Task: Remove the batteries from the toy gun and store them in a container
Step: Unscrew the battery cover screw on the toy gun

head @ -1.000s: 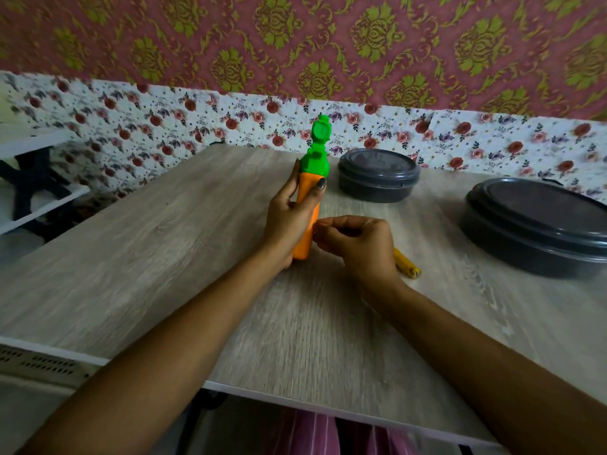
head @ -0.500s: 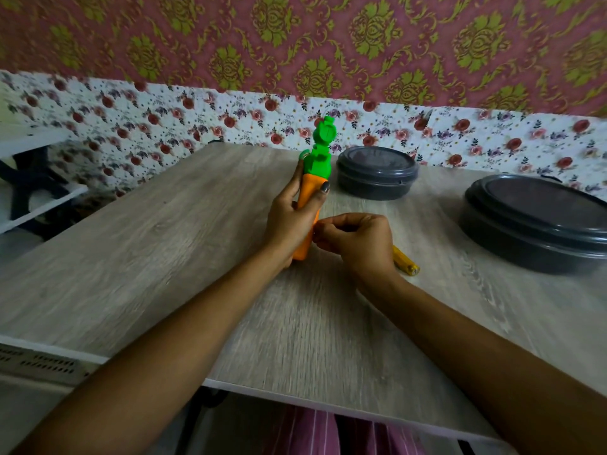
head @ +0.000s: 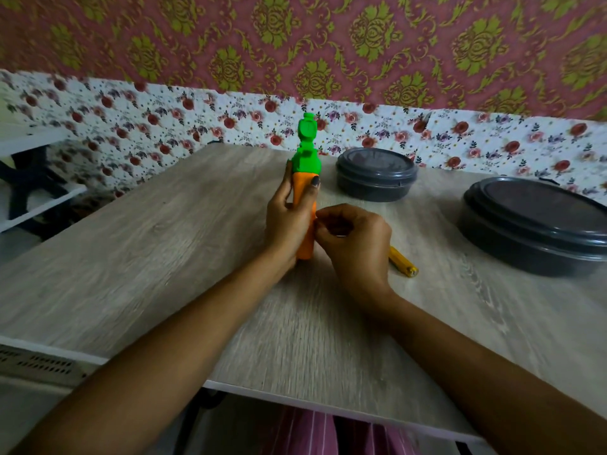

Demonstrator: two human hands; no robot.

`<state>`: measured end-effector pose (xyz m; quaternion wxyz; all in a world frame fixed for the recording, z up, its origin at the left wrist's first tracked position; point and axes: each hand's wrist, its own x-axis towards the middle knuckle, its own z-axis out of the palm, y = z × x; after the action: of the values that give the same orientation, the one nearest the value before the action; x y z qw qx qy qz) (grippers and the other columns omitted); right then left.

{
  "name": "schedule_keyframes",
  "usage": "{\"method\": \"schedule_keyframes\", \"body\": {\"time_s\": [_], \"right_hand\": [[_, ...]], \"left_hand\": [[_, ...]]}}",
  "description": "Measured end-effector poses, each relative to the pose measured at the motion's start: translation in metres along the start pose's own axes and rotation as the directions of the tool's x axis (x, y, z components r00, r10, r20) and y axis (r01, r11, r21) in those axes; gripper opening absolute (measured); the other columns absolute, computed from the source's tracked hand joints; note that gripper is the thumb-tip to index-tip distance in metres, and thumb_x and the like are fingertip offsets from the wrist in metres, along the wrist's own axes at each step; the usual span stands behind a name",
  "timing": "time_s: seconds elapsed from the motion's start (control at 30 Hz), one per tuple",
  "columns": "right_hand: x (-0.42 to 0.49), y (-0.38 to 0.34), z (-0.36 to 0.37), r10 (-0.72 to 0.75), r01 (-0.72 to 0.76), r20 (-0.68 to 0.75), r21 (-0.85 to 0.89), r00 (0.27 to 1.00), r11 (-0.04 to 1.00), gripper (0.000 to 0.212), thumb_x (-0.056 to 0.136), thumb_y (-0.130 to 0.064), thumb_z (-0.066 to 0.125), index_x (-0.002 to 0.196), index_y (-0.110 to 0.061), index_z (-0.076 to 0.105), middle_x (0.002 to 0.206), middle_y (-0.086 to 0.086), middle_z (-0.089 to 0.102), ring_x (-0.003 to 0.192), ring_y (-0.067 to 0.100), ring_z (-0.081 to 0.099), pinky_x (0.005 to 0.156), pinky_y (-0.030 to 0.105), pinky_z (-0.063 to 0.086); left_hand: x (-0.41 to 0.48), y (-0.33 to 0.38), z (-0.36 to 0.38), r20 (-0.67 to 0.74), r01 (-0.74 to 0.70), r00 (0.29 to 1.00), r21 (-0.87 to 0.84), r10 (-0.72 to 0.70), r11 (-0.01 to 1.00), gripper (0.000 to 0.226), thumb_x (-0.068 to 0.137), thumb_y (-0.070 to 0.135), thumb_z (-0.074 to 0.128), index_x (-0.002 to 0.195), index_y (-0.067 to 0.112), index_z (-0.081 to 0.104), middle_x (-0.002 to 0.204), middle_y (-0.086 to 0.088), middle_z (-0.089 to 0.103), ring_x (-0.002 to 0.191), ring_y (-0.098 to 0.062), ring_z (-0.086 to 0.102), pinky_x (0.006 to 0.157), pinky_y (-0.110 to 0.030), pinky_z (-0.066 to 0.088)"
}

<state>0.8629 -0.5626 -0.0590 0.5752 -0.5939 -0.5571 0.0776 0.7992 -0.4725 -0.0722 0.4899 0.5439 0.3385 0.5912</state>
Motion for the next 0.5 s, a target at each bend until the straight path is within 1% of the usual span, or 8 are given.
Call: {"method": "schedule_keyframes", "body": {"time_s": [0.07,0.1,0.17,0.23,0.3,0.4,0.47,0.5], "right_hand": [[0.000,0.000,0.000,-0.054,0.054,0.000,-0.023,0.999,0.998,0.019,0.078,-0.001,0.066,0.091,-0.014,0.071,0.075,-0.015,0.064,0.067,-0.014,0.058,0.065,0.001,0.045],[0.001,0.000,0.000,-0.072,0.072,-0.004,-0.027,0.997,0.997,0.019,0.078,-0.001,0.066,0.091,-0.014,0.071,0.075,-0.018,0.062,0.069,-0.013,0.059,0.065,0.002,0.045],[0.002,0.000,-0.001,-0.122,0.121,-0.015,-0.049,0.992,0.991,0.017,0.076,-0.001,0.068,0.087,-0.014,0.069,0.074,-0.016,0.061,0.074,-0.004,0.061,0.067,0.008,0.050],[0.004,0.002,-0.003,-0.178,0.176,-0.005,-0.109,0.984,0.978,0.016,0.073,-0.002,0.068,0.085,-0.013,0.067,0.076,-0.008,0.064,0.074,0.006,0.062,0.068,0.019,0.053],[0.005,0.004,-0.004,-0.206,0.205,0.015,-0.164,0.979,0.965,0.017,0.073,-0.003,0.068,0.086,-0.014,0.067,0.080,-0.002,0.067,0.071,0.009,0.062,0.068,0.026,0.053],[0.006,0.004,-0.003,-0.204,0.206,0.031,-0.186,0.978,0.961,0.023,0.075,-0.005,0.067,0.095,-0.015,0.069,0.083,0.002,0.066,0.072,0.009,0.059,0.069,0.024,0.052],[0.008,0.004,-0.005,-0.140,0.143,0.027,-0.178,0.990,0.973,0.024,0.078,-0.005,0.064,0.100,-0.014,0.070,0.085,0.002,0.064,0.073,0.009,0.058,0.070,0.020,0.048],[0.011,0.004,-0.006,-0.076,0.079,0.022,-0.153,0.997,0.985,0.024,0.080,-0.005,0.061,0.100,-0.014,0.070,0.084,0.002,0.064,0.073,0.011,0.059,0.071,0.021,0.048]], "left_hand": [[-0.001,0.001,0.000,-0.015,0.020,1.000,-0.033,-0.020,0.999,0.064,0.080,0.041,0.061,0.140,0.024,0.045,0.088,0.015,0.063,0.078,-0.003,0.056,0.075,-0.024,0.046],[-0.001,0.001,0.000,-0.015,0.031,0.999,-0.048,-0.032,0.998,0.062,0.081,0.040,0.061,0.139,0.025,0.045,0.092,0.015,0.063,0.082,-0.004,0.056,0.077,-0.025,0.046],[-0.001,0.002,0.000,-0.009,0.051,0.999,-0.084,-0.052,0.995,0.056,0.087,0.035,0.061,0.139,0.027,0.043,0.098,0.016,0.062,0.090,-0.006,0.057,0.082,-0.027,0.046],[-0.003,0.002,0.001,-0.020,0.058,0.998,-0.109,-0.060,0.992,0.054,0.089,0.029,0.060,0.140,0.028,0.042,0.100,0.017,0.061,0.092,-0.004,0.057,0.083,-0.026,0.045],[-0.005,0.003,0.003,-0.040,0.064,0.997,-0.111,-0.069,0.992,0.054,0.089,0.030,0.061,0.140,0.029,0.042,0.098,0.020,0.061,0.088,-0.001,0.057,0.080,-0.024,0.046],[-0.006,0.006,0.003,-0.060,0.092,0.993,-0.151,-0.102,0.984,0.055,0.088,0.033,0.061,0.140,0.029,0.044,0.089,0.019,0.063,0.076,0.001,0.058,0.072,-0.024,0.047],[-0.005,0.008,0.003,-0.080,0.123,0.987,-0.208,-0.143,0.970,0.054,0.089,0.033,0.060,0.140,0.030,0.043,0.085,0.015,0.064,0.064,0.000,0.059,0.063,-0.025,0.049],[-0.005,0.010,0.002,-0.084,0.142,0.983,-0.238,-0.166,0.961,0.053,0.090,0.032,0.058,0.141,0.031,0.042,0.087,0.011,0.063,0.062,-0.003,0.059,0.058,-0.025,0.050]]}}
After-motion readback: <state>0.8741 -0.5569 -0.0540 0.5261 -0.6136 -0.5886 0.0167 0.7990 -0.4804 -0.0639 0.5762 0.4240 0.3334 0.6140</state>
